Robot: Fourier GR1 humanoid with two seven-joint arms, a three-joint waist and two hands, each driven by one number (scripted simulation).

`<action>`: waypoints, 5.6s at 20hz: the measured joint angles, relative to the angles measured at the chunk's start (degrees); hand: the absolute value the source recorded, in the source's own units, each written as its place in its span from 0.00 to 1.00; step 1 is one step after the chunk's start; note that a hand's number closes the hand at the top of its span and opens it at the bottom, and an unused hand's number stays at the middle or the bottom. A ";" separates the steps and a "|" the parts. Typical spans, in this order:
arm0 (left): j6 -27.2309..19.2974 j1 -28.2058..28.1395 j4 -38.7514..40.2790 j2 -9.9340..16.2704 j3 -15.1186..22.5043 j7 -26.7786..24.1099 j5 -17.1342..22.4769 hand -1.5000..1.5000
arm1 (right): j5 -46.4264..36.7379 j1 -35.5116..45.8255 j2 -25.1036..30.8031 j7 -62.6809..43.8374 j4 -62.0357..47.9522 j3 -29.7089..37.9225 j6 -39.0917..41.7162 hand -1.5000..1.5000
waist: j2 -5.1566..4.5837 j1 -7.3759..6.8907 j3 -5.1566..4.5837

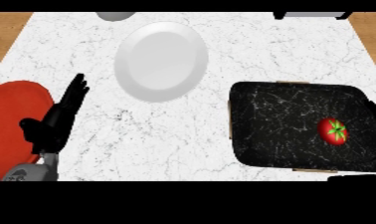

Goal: Pick the tomato from the tray and place it in the plate

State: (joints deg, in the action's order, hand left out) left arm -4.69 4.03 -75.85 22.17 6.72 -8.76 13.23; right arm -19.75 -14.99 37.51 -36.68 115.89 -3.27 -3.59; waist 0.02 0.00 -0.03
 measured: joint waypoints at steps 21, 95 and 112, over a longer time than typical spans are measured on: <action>2.91 0.65 1.73 -5.49 -4.40 -0.05 -6.80 0.50 | -12.23 11.29 -9.07 1.89 -20.18 2.21 12.04 0.00 | -0.03 -0.05 0.04; 9.08 2.45 -0.56 -9.77 -10.08 3.33 -12.48 0.50 | -21.14 73.87 -37.39 14.12 -65.36 -17.77 -13.72 1.00 | -0.54 -2.66 0.00; 9.54 4.22 0.14 -10.84 -8.84 2.99 -13.68 0.50 | 4.53 79.76 -37.51 16.13 -81.46 -21.46 -36.15 0.00 | -1.26 -5.07 0.03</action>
State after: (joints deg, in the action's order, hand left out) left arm 4.85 8.25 -75.70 11.33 -2.13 -5.77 -0.45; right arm -15.22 64.77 0.00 -20.55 34.43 -24.73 -39.75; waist -1.24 -5.08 0.00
